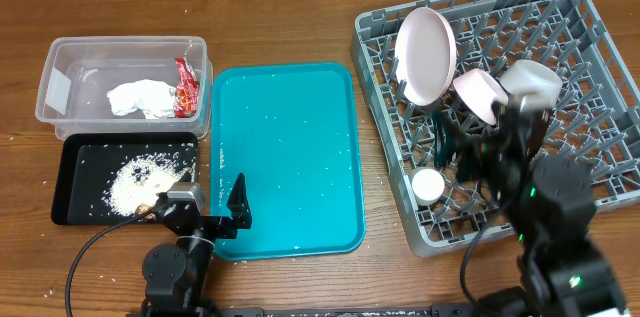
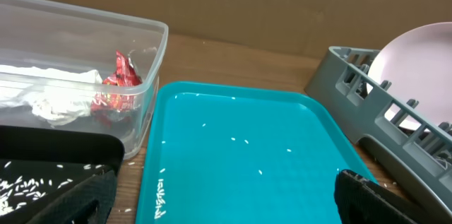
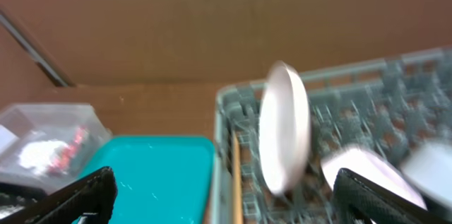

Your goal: Sort waste into correct bins and load items into the dishwasher

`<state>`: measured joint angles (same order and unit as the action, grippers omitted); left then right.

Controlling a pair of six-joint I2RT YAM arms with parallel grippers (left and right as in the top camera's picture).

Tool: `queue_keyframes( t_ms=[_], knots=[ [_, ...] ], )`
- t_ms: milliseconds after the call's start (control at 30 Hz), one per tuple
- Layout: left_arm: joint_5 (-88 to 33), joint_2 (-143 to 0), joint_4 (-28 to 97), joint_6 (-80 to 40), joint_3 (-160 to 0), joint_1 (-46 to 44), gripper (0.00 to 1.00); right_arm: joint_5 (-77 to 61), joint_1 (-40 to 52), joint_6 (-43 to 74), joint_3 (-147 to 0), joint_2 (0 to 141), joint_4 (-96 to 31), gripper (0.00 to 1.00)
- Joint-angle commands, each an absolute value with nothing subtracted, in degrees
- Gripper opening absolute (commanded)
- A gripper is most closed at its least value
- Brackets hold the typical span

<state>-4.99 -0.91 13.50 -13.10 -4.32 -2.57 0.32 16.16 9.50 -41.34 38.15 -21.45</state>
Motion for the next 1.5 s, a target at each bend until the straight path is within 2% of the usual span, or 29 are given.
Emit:
queue_keyframes(
  t_ms=[0, 333, 533, 667, 1467],
  knots=[
    [-5.8, -0.4, 13.5, -12.8, -4.2, -2.3, 1.00, -0.1, 14.6, 9.1, -31.8, 28.9, -18.7, 1.00],
    [-5.8, -0.4, 13.5, -12.8, -4.2, -2.3, 1.00, -0.1, 10.7, 9.2, -10.7, 7.5, -16.6, 1.00],
    [-5.8, -0.4, 13.5, -12.8, -4.2, -2.3, 1.00, -0.1, 10.3, 9.1, -3.0, 0.7, -10.5, 1.00],
    [-5.8, -0.4, 13.5, -12.8, -4.2, -2.3, 1.00, -0.1, 10.3, 9.1, -0.4, 0.2, -3.1, 1.00],
    [-5.8, -0.4, 13.5, -12.8, -4.2, -2.3, 1.00, 0.1, 10.3, 9.1, -0.4, 0.2, -4.8, 1.00]
  ],
)
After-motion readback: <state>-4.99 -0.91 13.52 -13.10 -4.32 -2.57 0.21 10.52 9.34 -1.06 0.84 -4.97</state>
